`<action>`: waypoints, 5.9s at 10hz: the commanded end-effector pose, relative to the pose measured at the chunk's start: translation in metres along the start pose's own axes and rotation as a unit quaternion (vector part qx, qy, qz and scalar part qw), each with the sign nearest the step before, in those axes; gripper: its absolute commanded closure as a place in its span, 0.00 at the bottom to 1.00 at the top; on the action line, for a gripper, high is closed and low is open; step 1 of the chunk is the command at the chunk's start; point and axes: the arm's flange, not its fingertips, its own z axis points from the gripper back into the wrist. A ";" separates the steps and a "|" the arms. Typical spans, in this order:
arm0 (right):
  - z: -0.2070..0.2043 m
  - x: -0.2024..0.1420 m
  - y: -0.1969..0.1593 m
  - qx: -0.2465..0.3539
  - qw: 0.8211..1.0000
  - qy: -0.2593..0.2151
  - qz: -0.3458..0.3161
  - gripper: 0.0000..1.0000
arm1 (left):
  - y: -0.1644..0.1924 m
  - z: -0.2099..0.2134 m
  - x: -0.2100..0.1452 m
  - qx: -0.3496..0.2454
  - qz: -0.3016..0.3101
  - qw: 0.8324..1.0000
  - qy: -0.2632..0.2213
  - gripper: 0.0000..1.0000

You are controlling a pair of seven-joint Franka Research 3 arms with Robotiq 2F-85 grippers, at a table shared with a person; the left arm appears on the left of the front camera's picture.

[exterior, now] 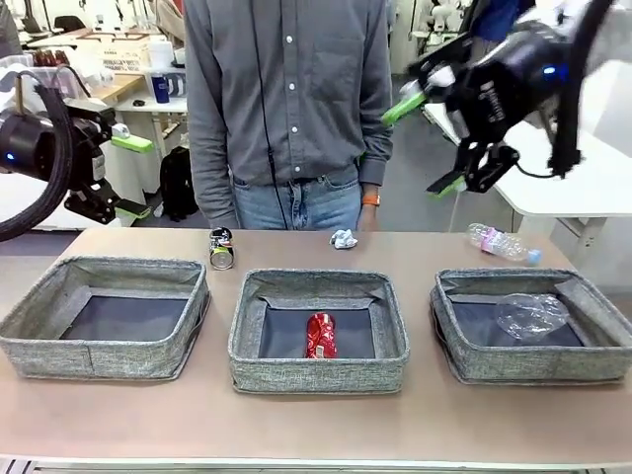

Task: Sort the waste into the appropriate baskets.
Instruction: Place the picked waste into the Fabric basket indicated by the person, then pick up the waste item pointed out by the person.

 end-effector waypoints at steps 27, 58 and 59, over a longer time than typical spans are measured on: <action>0.012 -0.005 -0.058 0.105 0.976 -0.188 -0.020 0.00 | -0.003 0.001 -0.002 0.002 0.004 1.000 0.003 0.00; 0.012 -0.005 -0.058 0.105 0.976 -0.188 -0.020 0.00 | 0.161 -0.127 0.242 0.539 0.088 0.815 -0.191 0.00; 0.012 -0.005 -0.058 0.105 0.976 -0.188 -0.020 0.00 | 0.163 -0.127 0.241 0.547 0.098 0.811 -0.184 0.00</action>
